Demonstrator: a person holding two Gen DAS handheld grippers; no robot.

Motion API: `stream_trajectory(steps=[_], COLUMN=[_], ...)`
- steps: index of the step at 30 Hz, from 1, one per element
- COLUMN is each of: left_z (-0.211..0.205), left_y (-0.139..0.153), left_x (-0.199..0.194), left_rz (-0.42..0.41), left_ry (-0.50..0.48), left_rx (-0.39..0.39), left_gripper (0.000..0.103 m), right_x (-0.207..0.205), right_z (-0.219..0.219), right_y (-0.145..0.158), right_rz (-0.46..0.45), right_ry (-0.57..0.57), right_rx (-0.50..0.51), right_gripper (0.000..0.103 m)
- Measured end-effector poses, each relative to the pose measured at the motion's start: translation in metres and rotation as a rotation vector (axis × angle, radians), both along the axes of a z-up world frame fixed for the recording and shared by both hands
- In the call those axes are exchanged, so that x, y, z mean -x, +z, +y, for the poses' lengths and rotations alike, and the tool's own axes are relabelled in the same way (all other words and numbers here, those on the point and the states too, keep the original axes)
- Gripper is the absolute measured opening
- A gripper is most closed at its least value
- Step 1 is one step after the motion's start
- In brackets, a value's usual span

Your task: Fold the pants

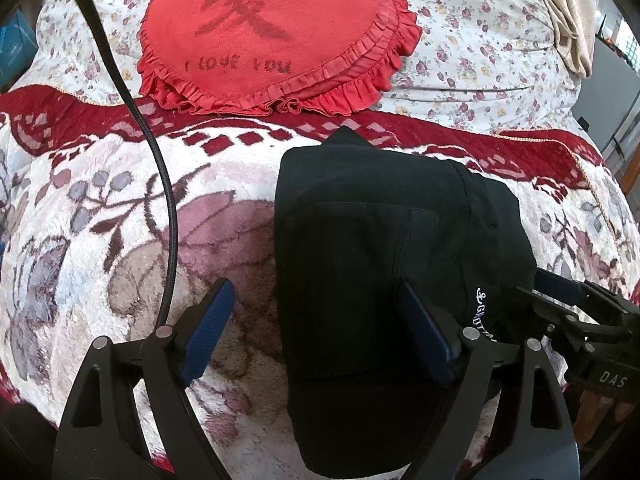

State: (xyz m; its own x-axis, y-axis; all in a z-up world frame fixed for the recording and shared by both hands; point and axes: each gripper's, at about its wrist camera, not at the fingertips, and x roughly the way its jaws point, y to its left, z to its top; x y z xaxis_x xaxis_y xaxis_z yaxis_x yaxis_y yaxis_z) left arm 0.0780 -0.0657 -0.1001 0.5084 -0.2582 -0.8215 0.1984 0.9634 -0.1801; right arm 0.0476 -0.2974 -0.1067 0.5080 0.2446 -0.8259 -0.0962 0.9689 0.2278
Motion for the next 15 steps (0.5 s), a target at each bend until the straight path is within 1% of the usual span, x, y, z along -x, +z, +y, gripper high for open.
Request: stream_trajectory(steps=[9,15], left_z=[0.002,0.006], left_y=[0.002,0.010], left_x=[0.000,0.004], left_rz=[0.001,-0.039], left_ry=[0.005,0.031], left_rx=[0.003,-0.017], left_gripper=[0.085,0.085], right_x=[-0.002,-0.002], right_z=[0.002,0.007], right_y=[0.003,0.007], right_rz=[-0.013,-0.023], right_ry=[-0.006,0.005], right_rx=[0.021,0.022], right_gripper=[0.067,0.067])
